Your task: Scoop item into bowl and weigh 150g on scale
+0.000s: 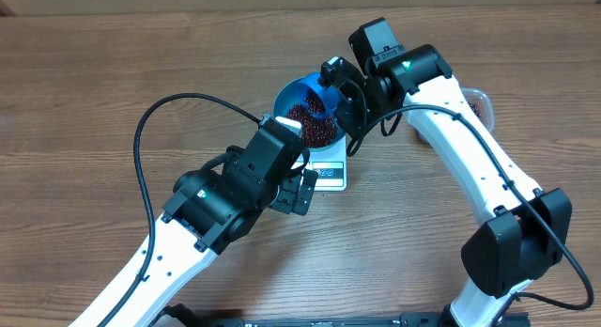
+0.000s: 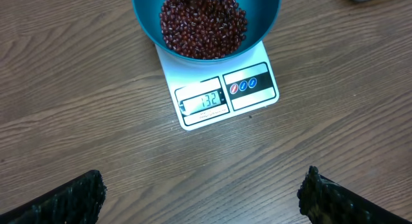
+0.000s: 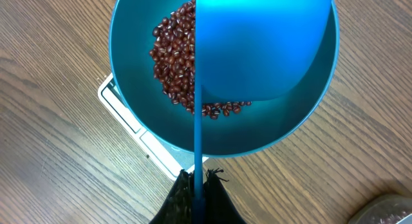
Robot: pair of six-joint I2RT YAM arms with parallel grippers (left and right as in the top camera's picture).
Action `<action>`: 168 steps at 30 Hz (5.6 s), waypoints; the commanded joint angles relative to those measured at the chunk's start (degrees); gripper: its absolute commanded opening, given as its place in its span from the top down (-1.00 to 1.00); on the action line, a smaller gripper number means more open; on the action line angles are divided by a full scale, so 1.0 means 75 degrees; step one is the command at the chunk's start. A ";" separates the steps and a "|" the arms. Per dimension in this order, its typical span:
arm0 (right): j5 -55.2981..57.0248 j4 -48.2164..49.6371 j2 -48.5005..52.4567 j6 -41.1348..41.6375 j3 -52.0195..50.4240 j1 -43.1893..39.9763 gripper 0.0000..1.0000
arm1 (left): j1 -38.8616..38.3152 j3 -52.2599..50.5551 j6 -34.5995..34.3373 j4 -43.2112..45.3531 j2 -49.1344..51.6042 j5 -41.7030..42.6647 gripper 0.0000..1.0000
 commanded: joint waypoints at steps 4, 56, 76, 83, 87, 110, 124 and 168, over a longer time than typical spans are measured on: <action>-0.0061 -0.0099 -0.0323 -0.0679 0.0219 0.0009 0.92 | 0.0044 0.0029 -0.0020 0.0026 -0.0105 0.0017 -0.99; -0.0003 0.0020 -0.0321 -0.0927 0.0216 -0.0006 0.92 | 0.0044 0.0029 -0.0020 0.0026 -0.0105 0.0017 -0.99; 0.0000 -0.0020 -0.0323 -0.0927 0.0216 -0.0006 0.92 | 0.0044 0.0029 -0.0020 0.0026 -0.0105 0.0017 -1.00; 0.0000 -0.0015 -0.0323 -0.0924 0.0219 -0.0006 0.93 | 0.0044 0.0029 -0.0017 0.0026 -0.0105 0.0017 -0.99; 0.0096 0.0117 -0.0323 -0.0481 0.0216 -0.0006 0.92 | 0.0044 0.0029 -0.0017 0.0026 -0.0105 0.0017 -1.00; 0.0143 -0.0233 -0.0323 -0.0959 0.0216 0.0009 0.92 | 0.0044 0.0029 -0.0020 0.0026 -0.0105 0.0017 -0.99; 0.0140 -0.0184 -0.0323 -0.0930 0.0216 0.0009 0.92 | 0.0044 0.0029 -0.0017 0.0026 -0.0105 0.0020 -0.99; 0.0224 -0.0055 -0.0323 -0.0414 0.0216 0.0009 0.92 | 0.0044 0.0029 -0.0020 0.0026 -0.0105 0.0017 -0.99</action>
